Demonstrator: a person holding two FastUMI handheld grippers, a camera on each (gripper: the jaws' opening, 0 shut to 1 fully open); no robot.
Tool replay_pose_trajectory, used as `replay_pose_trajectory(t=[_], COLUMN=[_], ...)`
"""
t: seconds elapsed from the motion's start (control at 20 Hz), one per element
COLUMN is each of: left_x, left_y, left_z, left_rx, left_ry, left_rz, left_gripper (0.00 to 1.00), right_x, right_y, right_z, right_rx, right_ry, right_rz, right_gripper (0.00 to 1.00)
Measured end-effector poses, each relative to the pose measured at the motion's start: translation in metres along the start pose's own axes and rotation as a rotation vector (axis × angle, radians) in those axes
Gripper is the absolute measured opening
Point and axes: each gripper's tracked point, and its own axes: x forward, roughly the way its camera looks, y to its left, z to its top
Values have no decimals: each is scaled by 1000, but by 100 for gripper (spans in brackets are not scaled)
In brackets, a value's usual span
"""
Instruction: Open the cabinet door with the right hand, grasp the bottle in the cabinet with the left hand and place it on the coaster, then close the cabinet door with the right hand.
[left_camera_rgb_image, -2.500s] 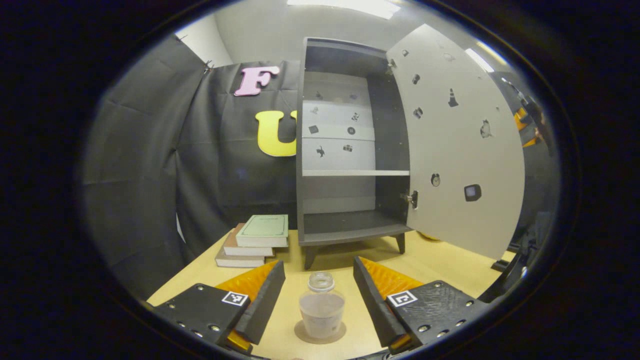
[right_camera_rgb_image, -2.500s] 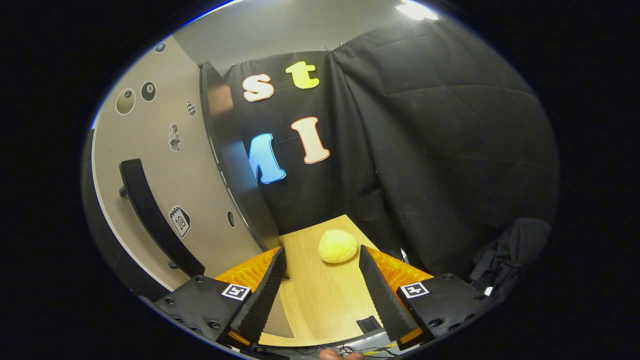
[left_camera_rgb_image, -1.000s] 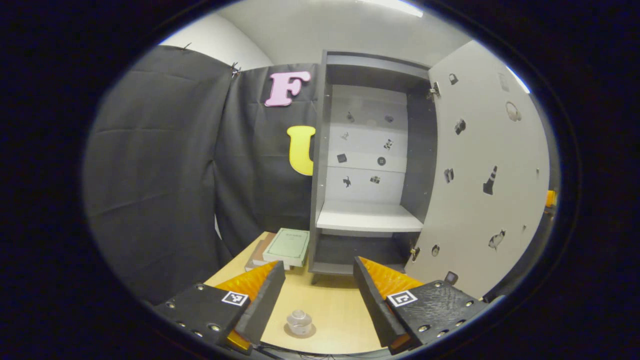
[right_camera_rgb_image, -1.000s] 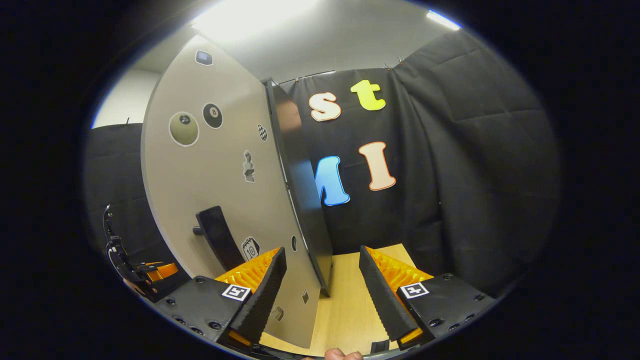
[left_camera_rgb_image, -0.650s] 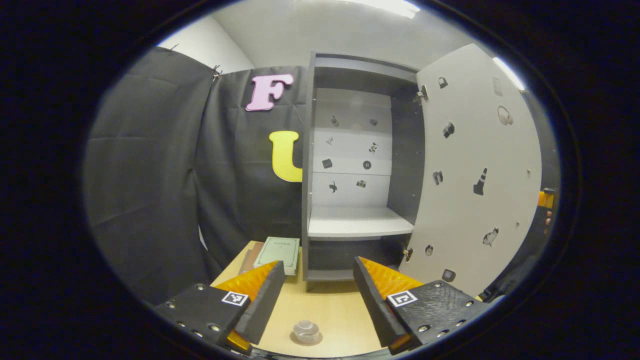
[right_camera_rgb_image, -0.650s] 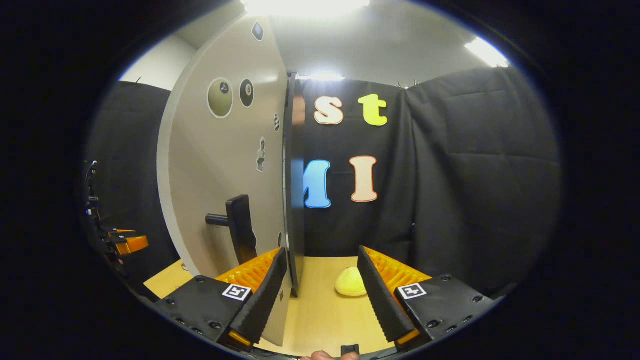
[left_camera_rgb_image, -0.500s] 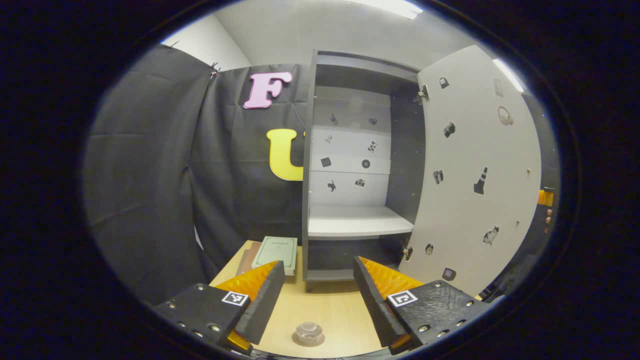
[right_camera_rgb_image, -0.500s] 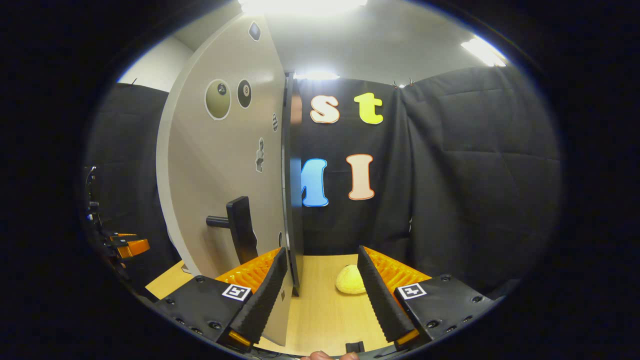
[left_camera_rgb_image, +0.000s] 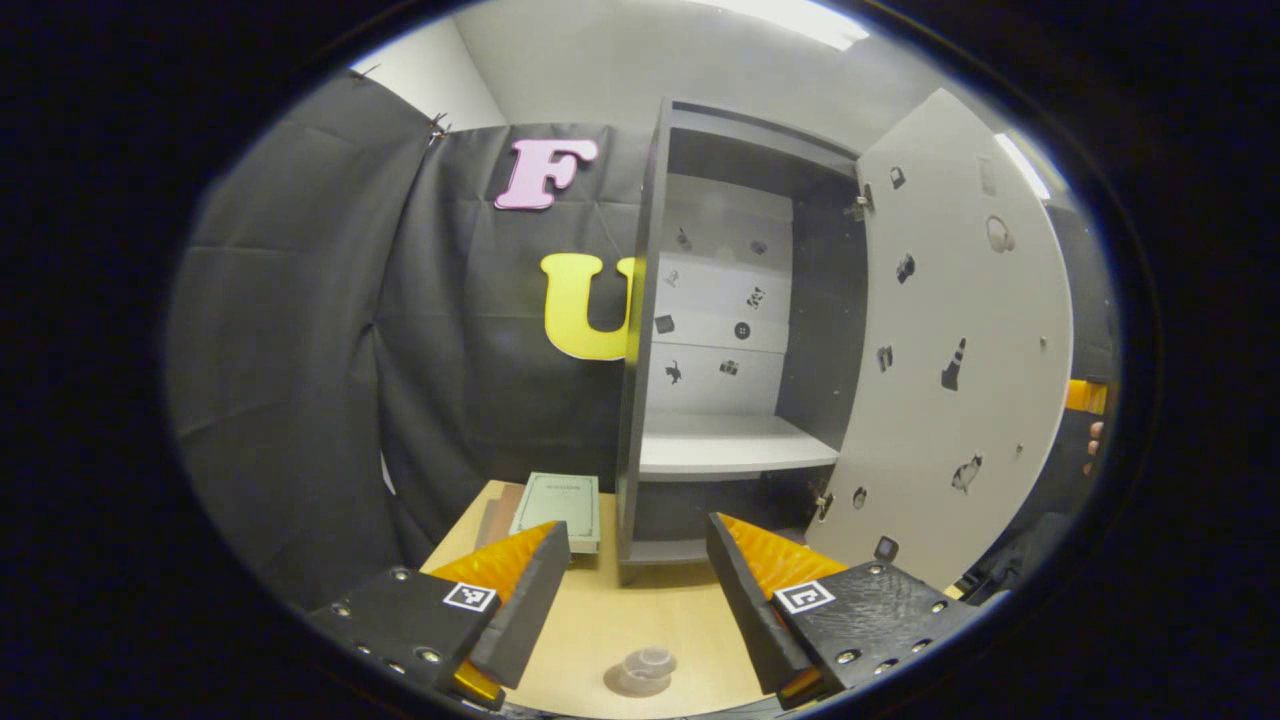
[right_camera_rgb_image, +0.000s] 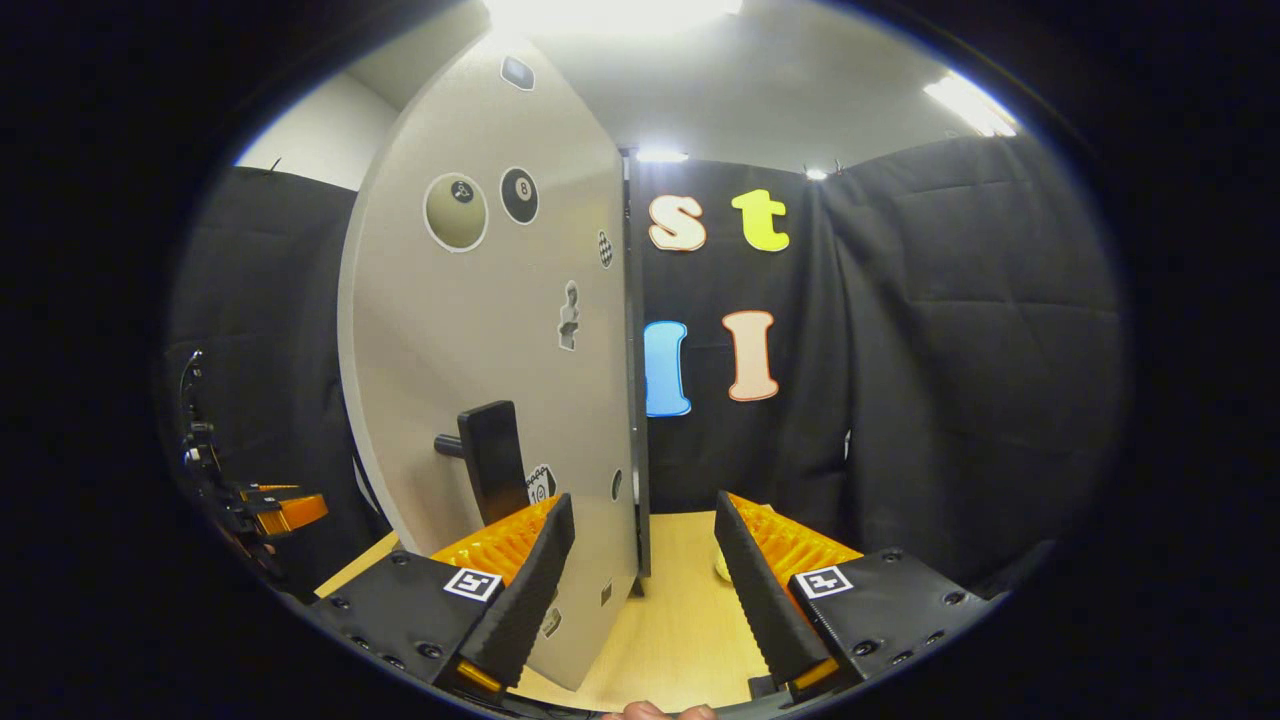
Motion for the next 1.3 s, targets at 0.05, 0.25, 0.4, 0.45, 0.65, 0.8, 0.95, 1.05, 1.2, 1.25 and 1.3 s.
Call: replay_pose_trajectory(t=[0.05, 0.25, 0.4, 0.45, 0.65, 0.8, 0.95, 1.05, 1.2, 1.25, 1.3], left_x=[-2, -12, -22, -23, -26, -28, -22, -19, -9, -8, -6], left_y=[8, 40, 67, 73, 92, 94, 89, 79, 56, 47, 38], left_z=[-1, -4, 1, -2, -7, -4, -3, -4, -2, -1, 2], left_rx=[-6, -5, 15, 20, 26, 42, 54, 34, -9, -12, -16], left_ry=[2, 7, -4, -1, 15, 15, 14, 11, 15, 7, -2], left_rz=[0, 22, 54, 59, 87, 92, 91, 84, 55, 48, 50], left_gripper=[85, 85, 85, 85, 83, 82, 82, 82, 86, 84, 83], right_x=[2, 12, 20, 22, 46, 58, 52, 54, 54, 54, 52], right_y=[9, 44, 69, 78, 113, 147, 139, 132, 112, 102, 93], right_z=[0, -4, -6, -6, -17, -24, -25, -25, -28, -28, -29], right_rx=[1, 25, 35, 43, 107, 170, 157, 138, 135, 139, 140], right_ry=[0, 17, 21, 20, 43, 67, 70, 68, 63, 59, 54], right_rz=[8, 50, 78, 90, 138, 214, 213, 203, 178, 168, 158], right_gripper=[85, 91, 92, 92, 92, 93, 93, 93, 93, 93, 93])
